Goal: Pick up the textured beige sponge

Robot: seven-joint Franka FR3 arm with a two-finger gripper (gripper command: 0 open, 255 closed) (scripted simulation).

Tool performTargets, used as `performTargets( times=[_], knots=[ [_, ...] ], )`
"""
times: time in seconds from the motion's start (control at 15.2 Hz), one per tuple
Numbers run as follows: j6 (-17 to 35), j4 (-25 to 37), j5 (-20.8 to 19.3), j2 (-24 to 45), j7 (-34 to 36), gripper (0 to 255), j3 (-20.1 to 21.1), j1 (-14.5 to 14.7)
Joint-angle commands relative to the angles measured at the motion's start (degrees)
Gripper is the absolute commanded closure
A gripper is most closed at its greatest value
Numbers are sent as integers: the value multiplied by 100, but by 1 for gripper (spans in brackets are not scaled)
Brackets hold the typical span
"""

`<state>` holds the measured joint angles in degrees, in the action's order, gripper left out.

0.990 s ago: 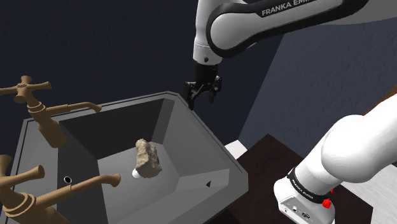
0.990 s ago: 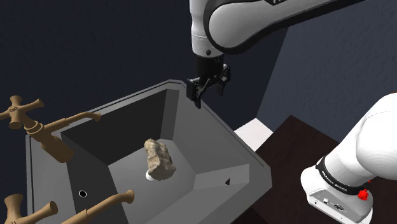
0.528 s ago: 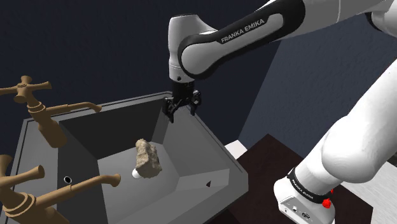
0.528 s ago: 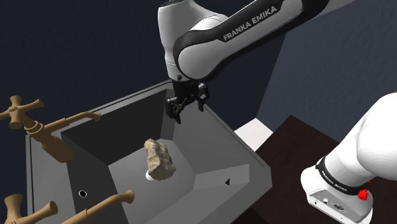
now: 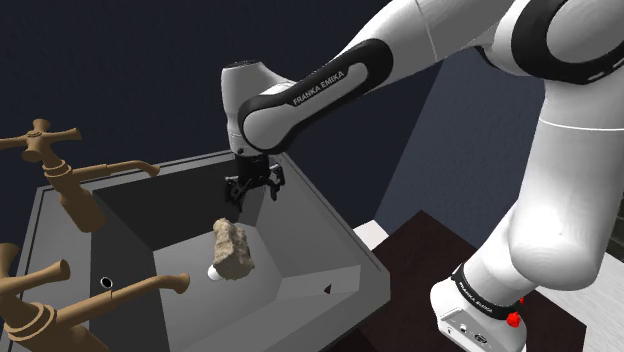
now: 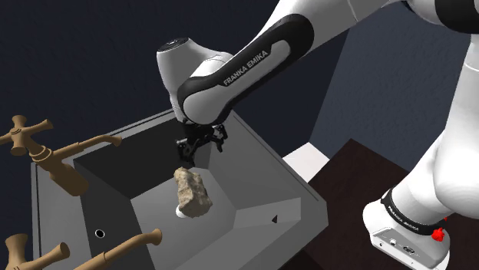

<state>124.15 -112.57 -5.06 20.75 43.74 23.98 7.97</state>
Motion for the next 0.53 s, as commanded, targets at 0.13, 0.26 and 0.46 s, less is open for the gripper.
performTargets(
  times=[0.13, 0.26, 0.46],
  knots=[
    [-32, 881, -321, 1008, 423, 0, -169, 350],
    [-91, 1357, -425, 1491, 575, 0, -259, 525],
    [-236, 2159, -535, 2231, 753, 0, -391, 785]
  ],
)
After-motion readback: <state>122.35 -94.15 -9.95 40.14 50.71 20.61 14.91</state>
